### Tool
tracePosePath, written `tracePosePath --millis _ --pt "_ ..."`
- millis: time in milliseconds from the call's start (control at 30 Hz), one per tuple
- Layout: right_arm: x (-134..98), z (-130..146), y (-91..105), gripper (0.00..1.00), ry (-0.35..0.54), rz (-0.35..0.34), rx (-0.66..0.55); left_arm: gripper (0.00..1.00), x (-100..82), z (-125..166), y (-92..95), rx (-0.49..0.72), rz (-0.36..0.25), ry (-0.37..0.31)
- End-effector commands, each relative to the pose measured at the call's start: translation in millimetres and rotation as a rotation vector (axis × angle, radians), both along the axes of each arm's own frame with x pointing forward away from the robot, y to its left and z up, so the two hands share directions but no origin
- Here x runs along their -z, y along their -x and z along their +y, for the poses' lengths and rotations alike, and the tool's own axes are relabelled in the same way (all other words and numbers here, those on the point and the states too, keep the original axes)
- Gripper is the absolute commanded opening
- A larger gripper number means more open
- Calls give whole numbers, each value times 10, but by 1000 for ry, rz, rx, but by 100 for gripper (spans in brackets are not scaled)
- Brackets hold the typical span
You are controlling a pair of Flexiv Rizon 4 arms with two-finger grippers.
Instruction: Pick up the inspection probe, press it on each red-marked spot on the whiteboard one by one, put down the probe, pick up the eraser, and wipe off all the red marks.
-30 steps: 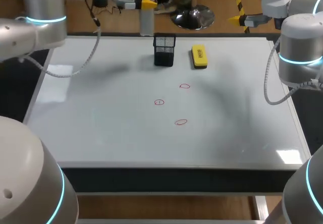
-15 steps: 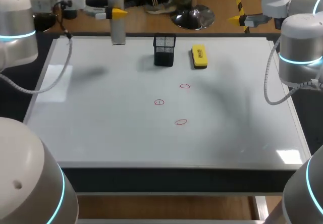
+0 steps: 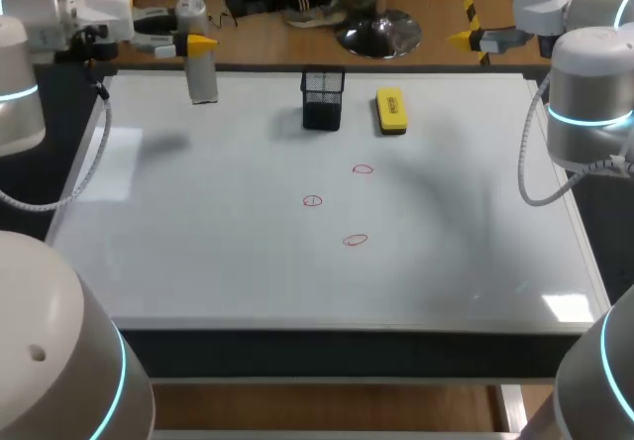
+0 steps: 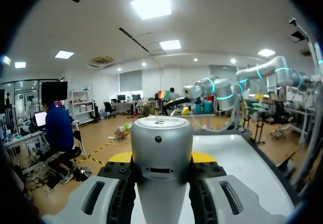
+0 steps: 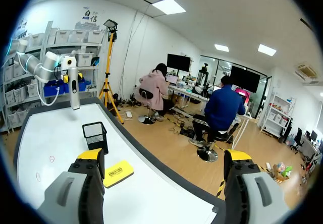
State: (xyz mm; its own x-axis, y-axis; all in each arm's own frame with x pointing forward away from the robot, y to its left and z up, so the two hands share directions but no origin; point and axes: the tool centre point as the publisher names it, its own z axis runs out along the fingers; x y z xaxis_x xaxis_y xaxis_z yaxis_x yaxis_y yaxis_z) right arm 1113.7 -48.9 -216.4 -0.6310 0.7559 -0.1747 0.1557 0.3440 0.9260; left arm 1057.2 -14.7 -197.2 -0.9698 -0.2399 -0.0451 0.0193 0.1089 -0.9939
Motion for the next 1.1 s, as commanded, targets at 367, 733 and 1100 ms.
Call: tracePosePath --millis 367,733,1100 --pt "-1 -3 -4 100 1 1 -1 0 37 172 79 -44 6 14" --pt "-1 -3 -4 100 1 1 -1 0 37 172 79 -44 6 14" --pt "89 -8 -22 100 223 45 -83 0 37 172 79 -44 6 14"
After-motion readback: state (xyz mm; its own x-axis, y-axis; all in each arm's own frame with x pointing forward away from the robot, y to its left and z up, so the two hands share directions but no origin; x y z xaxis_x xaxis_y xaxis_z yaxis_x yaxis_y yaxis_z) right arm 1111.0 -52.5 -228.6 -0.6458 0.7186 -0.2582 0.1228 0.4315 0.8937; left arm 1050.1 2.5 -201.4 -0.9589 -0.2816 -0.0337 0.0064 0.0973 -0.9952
